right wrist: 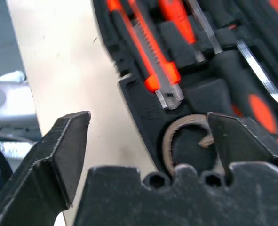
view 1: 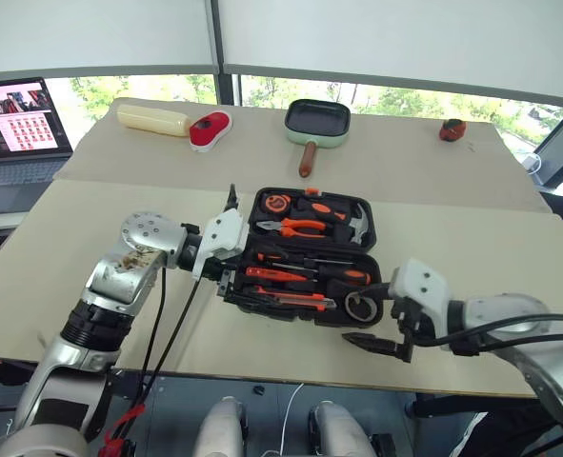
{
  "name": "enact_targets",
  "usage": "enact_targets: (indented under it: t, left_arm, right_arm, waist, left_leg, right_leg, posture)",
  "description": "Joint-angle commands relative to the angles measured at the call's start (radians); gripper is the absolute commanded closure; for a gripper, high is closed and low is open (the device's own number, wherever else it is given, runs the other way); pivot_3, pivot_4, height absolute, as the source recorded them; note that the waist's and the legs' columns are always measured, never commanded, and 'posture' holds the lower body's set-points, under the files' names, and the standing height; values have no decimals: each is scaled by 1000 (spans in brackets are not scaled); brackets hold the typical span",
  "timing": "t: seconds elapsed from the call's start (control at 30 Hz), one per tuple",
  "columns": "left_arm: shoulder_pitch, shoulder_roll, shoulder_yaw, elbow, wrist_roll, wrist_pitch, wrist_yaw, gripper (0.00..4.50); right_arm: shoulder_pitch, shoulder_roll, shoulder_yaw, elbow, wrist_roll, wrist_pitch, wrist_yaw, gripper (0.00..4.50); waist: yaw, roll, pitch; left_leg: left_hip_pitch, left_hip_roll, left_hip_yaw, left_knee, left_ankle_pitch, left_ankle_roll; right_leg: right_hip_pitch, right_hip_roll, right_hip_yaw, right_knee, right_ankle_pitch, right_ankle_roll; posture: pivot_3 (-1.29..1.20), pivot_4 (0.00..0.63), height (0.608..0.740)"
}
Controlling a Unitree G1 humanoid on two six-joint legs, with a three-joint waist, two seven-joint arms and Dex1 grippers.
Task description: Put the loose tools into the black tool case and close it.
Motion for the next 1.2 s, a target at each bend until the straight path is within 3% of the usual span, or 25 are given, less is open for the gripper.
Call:
enact_targets:
  t: [0.03, 0.1, 0.27, 0.3, 0.43, 0.47, 0.73, 0.97, 1.2]
  left_arm:
    - [16, 29, 101, 93, 34, -48, 103, 267]
    - [37, 52, 126, 147, 57, -51, 145, 683]
    - [86, 87, 97, 301, 201, -207, 245, 2734]
    - [93, 82, 87, 313, 216, -226, 250, 2932]
    - [92, 21, 49, 324, 239, -249, 260, 4482]
    - [88, 7, 44, 322, 237, -246, 256, 4500]
    - [114, -28, 28, 219, 192, -135, 209, 4500]
    - [275, 29, 35, 43, 144, -60, 155, 4500]
    - [446, 99, 74, -108, 118, -29, 161, 4500]
  right_arm:
    - [-12, -4, -107, 134, -27, -33, -26, 315]
    - [-17, -2, -123, 212, -52, -68, -29, 706]
    - [-49, 3, -77, 379, -141, -195, -19, 2589]
    - [-60, 8, -55, 411, -163, -222, -17, 2805]
    - [-114, 47, 67, 502, -245, -309, 6, 4182]
    - [-130, 58, 93, 514, -258, -318, 13, 4469]
    - [-186, 109, 188, 465, -274, -308, 73, 4469]
    - [-46, 50, 175, 282, -214, -298, 174, 4469]
    - [77, 64, 148, 200, -241, -289, 121, 4469]
  waist:
    - [-1, 0, 0]
    - [-4, 0, 0]
    - [-7, 0, 0]
    - [-6, 0, 0]
    - [2, 0, 0]
    - [4, 0, 0]
    - [1, 0, 0]
    - [-10, 0, 0]
    - [-17, 0, 0]
  left_leg:
    - [0, 0, 0, 0, 0, 0]
    - [0, 0, 0, 0, 0, 0]
    - [0, 0, 1, -1, 0, 0]
    - [0, 0, 1, -1, 0, 0]
    - [0, 0, 2, 0, 0, 0]
    - [0, 0, 2, 0, 0, 0]
    - [0, 0, 2, -1, 0, 0]
    - [0, 0, 2, -4, 0, 0]
    - [3, 1, 2, -4, -1, 0]
  right_leg:
    - [0, 0, 0, 0, 0, 0]
    - [-1, 0, 0, 0, 0, 0]
    - [-1, 0, 0, 0, 0, 0]
    - [-1, 0, 0, 0, 0, 0]
    - [-1, 0, 0, 0, 0, 0]
    - [-1, -1, 0, 0, 0, 0]
    - [-1, 0, 0, 1, 0, 0]
    - [-2, 0, 0, 0, 0, 0]
    - [0, -1, 0, 1, 0, -1]
  posture:
    - [0, 150, 740]
    - [0, 150, 740]
    - [0, 150, 740]
    - [0, 150, 740]
    - [0, 150, 740]
    - [0, 150, 740]
    - [0, 150, 740]
    - [0, 150, 740]
    - [0, 150, 740]
